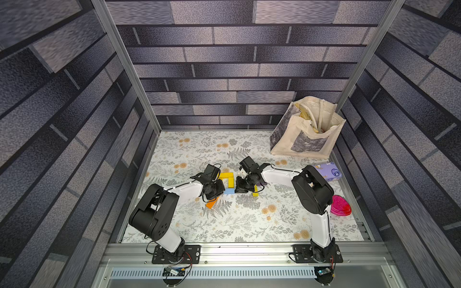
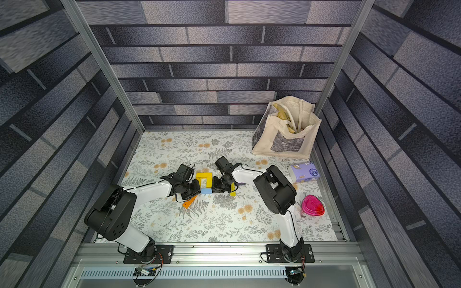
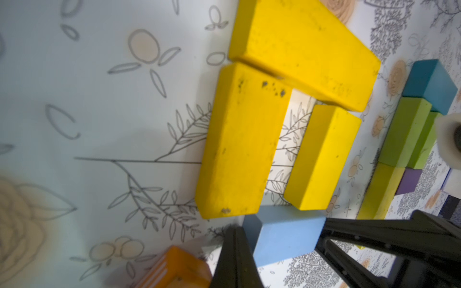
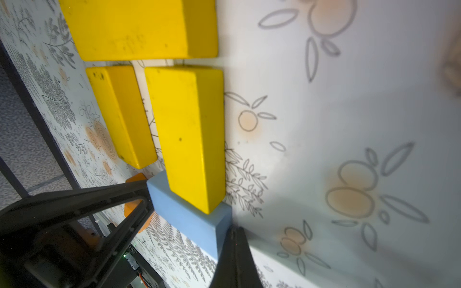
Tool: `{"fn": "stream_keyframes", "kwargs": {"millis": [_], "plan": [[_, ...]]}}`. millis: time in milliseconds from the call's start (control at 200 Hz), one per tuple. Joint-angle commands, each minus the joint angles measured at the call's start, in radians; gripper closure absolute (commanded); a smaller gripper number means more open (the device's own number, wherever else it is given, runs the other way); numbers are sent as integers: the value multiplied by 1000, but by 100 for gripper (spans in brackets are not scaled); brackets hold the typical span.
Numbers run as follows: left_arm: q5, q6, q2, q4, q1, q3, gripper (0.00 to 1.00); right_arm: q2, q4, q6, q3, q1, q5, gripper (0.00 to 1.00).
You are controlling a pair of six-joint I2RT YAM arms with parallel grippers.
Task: Assemble the letter p with building blocks
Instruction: Assemble the building block at the center of the board.
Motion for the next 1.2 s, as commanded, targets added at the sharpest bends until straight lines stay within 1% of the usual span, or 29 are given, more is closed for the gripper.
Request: {"fn": "stream_keyframes", "kwargs": {"millis": [0, 1192], "plan": [[56, 26, 39, -13, -12, 0, 100, 46, 8, -19, 25, 19, -20, 100], [58, 53, 38, -27, 0, 4, 100, 59, -3, -21, 44, 14, -13, 100]]}}
